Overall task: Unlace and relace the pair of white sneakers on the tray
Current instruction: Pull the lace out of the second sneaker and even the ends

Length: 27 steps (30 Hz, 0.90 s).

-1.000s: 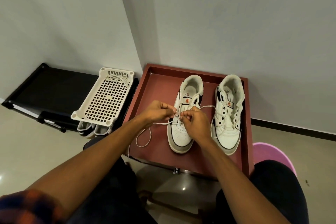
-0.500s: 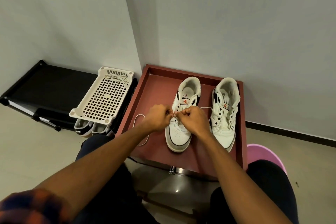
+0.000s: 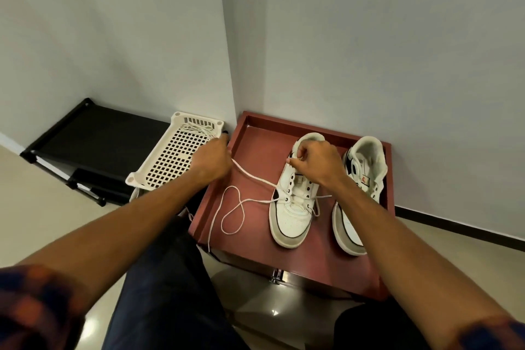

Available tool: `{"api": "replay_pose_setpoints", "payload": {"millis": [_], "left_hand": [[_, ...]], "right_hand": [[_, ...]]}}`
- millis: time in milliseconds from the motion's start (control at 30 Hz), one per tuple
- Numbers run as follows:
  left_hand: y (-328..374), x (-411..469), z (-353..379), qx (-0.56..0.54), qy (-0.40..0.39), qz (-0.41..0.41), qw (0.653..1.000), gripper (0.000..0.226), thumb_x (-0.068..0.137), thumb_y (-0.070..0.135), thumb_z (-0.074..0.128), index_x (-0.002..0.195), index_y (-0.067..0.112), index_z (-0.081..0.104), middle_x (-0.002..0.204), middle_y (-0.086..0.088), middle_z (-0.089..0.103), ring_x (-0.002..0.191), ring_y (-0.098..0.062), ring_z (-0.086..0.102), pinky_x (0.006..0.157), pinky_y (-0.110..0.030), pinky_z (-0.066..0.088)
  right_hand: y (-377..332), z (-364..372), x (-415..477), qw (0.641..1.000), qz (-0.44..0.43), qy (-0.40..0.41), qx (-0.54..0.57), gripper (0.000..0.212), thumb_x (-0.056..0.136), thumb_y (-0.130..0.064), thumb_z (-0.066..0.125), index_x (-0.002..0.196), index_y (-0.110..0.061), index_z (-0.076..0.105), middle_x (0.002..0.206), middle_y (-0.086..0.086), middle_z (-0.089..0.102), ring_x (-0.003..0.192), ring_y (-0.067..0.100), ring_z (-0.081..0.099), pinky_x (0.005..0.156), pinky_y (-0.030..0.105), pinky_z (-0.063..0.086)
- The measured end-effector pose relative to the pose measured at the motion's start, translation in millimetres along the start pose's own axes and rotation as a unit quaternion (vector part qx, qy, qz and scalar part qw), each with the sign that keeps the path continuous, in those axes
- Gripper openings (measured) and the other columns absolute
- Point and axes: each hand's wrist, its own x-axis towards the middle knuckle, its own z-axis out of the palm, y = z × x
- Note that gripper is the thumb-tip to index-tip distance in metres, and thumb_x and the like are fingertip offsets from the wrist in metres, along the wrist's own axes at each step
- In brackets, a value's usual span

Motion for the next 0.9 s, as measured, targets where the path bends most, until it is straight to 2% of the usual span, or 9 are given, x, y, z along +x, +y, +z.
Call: {"api": "replay_pose_setpoints", "payload": {"millis": [100,200,333,433,500,600,700,800,900], "left_hand": [[28.2,-11.7,28.2,-0.065,-0.099,0.124,0.985,0.029,0.092,0.027,0.059,0.12,0.02,0.063,0.113,-0.004,0.068,0.1,-0.022,0.066,0.087,-0.036,0.054],[57.8,-31.8,52.5,-0.091,-0.195,0.207,0.954,0.034,0.092,0.03,0.063,0.123,0.016,0.062,0.118,0.0,0.067,0.099,-0.017,0.065,0.084,-0.03,0.05],[69.7,-33.2,67.5,-0.038,-0.133,0.252,0.958,0.013,0.095,0.024,0.055,0.102,0.015,0.062,0.103,-0.002,0.065,0.093,-0.023,0.06,0.071,-0.029,0.038],[61.6,-28.0,61.1,0.029,-0.12,0.301,0.946,0.012,0.097,0.025,0.05,0.102,0.015,0.054,0.104,-0.003,0.06,0.095,-0.024,0.058,0.071,-0.036,0.046],[46.7,-17.8,49.9,0.095,-0.084,0.283,0.951,0.017,0.096,0.021,0.052,0.112,0.015,0.052,0.11,-0.004,0.057,0.101,-0.024,0.058,0.077,-0.04,0.052],[15.7,1.3,28.7,0.19,-0.069,0.146,0.968,0.033,0.094,0.012,0.052,0.126,0.013,0.05,0.125,-0.007,0.051,0.116,-0.029,0.054,0.087,-0.045,0.051],[-3.8,7.8,20.4,0.226,-0.033,0.063,0.972,0.038,0.091,0.011,0.052,0.128,0.012,0.046,0.127,-0.01,0.049,0.117,-0.03,0.051,0.082,-0.047,0.052],[5.4,3.8,27.8,0.155,-0.032,0.126,0.979,0.043,0.089,0.016,0.053,0.131,0.015,0.045,0.13,-0.009,0.047,0.115,-0.031,0.053,0.083,-0.048,0.054],[32.1,-14.0,48.4,0.065,-0.159,0.239,0.956,0.051,0.093,0.027,0.053,0.143,0.019,0.042,0.136,-0.005,0.044,0.117,-0.028,0.056,0.093,-0.047,0.052]], "right_hand": [[2.2,1.6,14.0,0.998,0.037,-0.047,-0.005,0.043,0.08,-0.059,0.075,0.066,-0.021,0.06,0.068,-0.009,0.06,0.072,0.016,0.061,0.067,0.029,0.045],[2.4,3.5,19.1,0.995,0.053,-0.081,-0.006,0.05,0.08,-0.058,0.075,0.058,-0.02,0.053,0.059,-0.007,0.055,0.063,0.014,0.055,0.059,0.028,0.037],[5.7,5.5,18.2,0.995,0.058,-0.078,0.034,0.047,0.081,-0.048,0.078,0.056,-0.019,0.05,0.054,-0.008,0.051,0.054,0.008,0.049,0.053,0.027,0.032],[12.0,7.0,18.5,0.994,0.058,-0.086,0.031,0.043,0.08,-0.042,0.077,0.056,-0.018,0.05,0.054,-0.007,0.053,0.055,0.008,0.05,0.055,0.027,0.032],[15.5,7.6,20.0,0.993,0.06,-0.09,0.037,0.042,0.079,-0.038,0.077,0.055,-0.017,0.05,0.053,-0.006,0.052,0.054,0.01,0.05,0.057,0.027,0.032],[17.3,7.5,21.7,0.992,0.061,-0.094,0.051,0.046,0.079,-0.032,0.077,0.051,-0.017,0.045,0.048,-0.006,0.046,0.049,0.008,0.046,0.054,0.027,0.031],[14.6,8.6,22.1,0.992,0.061,-0.092,0.057,0.046,0.079,-0.028,0.077,0.05,-0.017,0.043,0.046,-0.007,0.044,0.047,0.009,0.043,0.053,0.026,0.03],[15.8,10.0,23.1,0.992,0.065,-0.091,0.057,0.045,0.078,-0.029,0.076,0.05,-0.018,0.044,0.047,-0.007,0.045,0.047,0.009,0.044,0.054,0.027,0.031],[15.6,10.9,20.9,0.993,0.062,-0.084,0.056,0.044,0.079,-0.028,0.076,0.051,-0.018,0.043,0.047,-0.007,0.044,0.047,0.008,0.043,0.052,0.026,0.03]]}}
